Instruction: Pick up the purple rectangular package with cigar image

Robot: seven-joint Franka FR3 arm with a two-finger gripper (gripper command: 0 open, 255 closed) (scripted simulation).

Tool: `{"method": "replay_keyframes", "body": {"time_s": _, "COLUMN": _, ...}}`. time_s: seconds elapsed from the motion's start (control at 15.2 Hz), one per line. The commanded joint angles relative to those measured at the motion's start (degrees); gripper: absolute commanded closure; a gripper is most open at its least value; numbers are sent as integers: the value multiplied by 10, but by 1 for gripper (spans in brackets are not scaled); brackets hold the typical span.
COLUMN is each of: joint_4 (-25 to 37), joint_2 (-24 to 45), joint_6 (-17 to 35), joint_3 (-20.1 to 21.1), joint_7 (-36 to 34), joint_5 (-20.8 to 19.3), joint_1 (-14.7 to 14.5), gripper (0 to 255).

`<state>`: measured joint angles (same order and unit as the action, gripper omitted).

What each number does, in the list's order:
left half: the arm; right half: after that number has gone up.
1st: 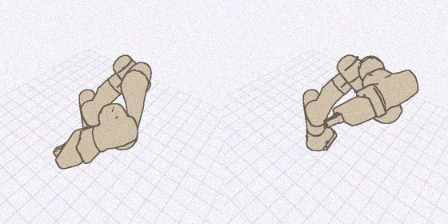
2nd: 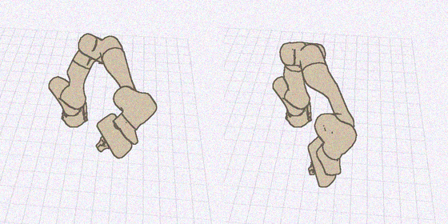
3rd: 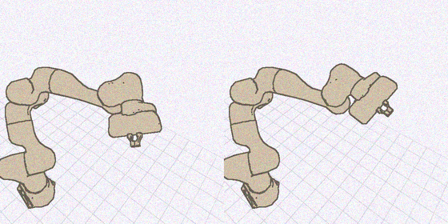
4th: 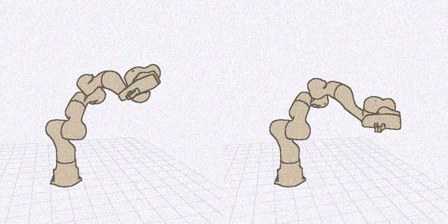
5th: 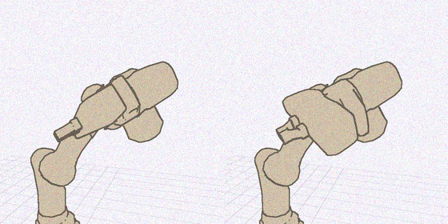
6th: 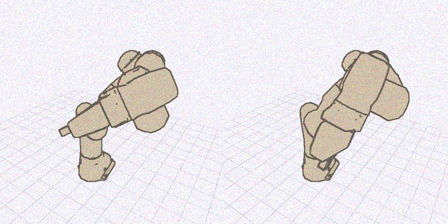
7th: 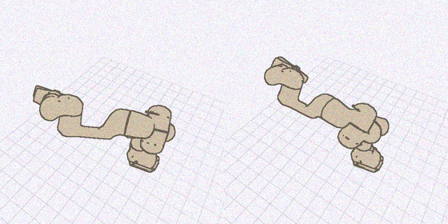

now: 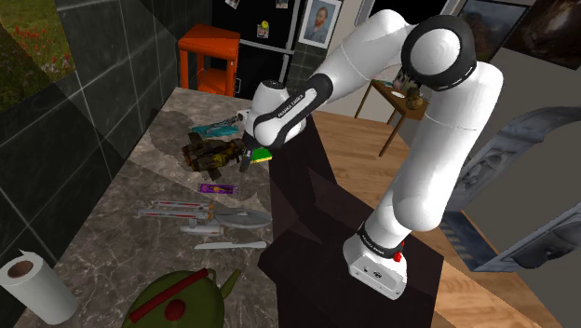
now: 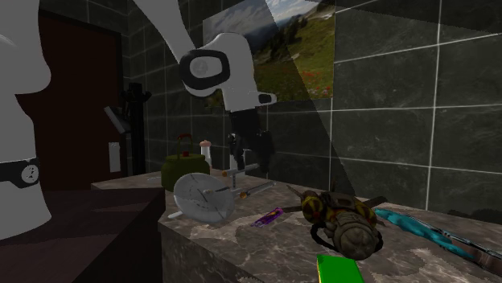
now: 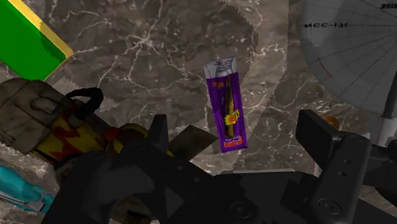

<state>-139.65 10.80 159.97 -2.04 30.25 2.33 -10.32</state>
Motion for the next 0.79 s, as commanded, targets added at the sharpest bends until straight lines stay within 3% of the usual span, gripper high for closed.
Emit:
{"method": "replay_keyframes", "body": {"time_s": 0.0, "joint_4": 25, "joint_2": 51, "joint_6": 30, "joint_3": 12, "joint_7": 28, "joint_5": 12, "joint_1": 3, "gripper": 0}}
{"method": "replay_keyframes", "body": {"time_s": 0.53, "joint_4": 146, "joint_2": 231, "joint_6": 99, "joint_3": 56, "joint_7": 98, "joint_5": 7, "joint_1": 17, "gripper": 0}}
{"method": "replay_keyframes", "body": {"time_s": 0.73, "joint_4": 153, "joint_2": 248, "joint_6": 109, "joint_3": 56, "joint_7": 99, "joint_5": 6, "joint_1": 17, "gripper": 0}}
